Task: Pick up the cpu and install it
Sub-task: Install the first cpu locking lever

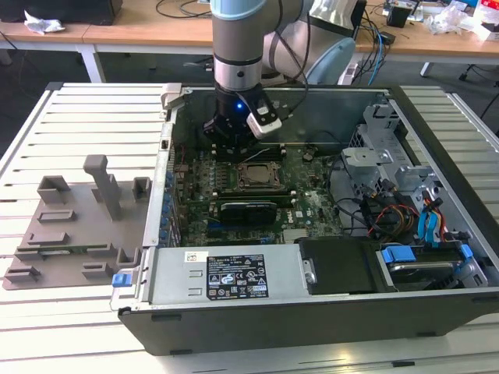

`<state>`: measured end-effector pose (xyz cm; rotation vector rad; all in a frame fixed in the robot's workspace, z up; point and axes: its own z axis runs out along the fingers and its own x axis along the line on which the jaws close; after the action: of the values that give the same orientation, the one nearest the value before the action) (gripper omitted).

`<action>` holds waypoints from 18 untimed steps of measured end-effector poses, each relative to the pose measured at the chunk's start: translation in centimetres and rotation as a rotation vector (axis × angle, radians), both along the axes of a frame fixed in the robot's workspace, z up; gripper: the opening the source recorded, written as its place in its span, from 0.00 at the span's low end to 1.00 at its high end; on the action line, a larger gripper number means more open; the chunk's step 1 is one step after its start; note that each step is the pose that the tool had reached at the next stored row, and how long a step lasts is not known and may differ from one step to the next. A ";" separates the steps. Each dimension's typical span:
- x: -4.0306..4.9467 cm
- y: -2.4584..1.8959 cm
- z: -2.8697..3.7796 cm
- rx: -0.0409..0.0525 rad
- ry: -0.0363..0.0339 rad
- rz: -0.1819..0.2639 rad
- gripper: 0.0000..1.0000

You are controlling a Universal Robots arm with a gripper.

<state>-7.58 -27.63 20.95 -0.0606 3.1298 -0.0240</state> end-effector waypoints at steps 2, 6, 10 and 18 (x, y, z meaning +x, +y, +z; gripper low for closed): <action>0.24 0.32 -0.40 -0.0002 0.0005 0.000 0.11; 1.25 0.32 -0.42 -0.0002 0.0006 0.000 0.11; 2.87 0.32 -0.42 -0.0001 0.0020 0.000 0.11; 6.11 0.24 -0.43 -0.0002 0.0103 0.000 0.11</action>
<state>-1.47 -27.39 20.52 -0.0610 3.1401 -0.0241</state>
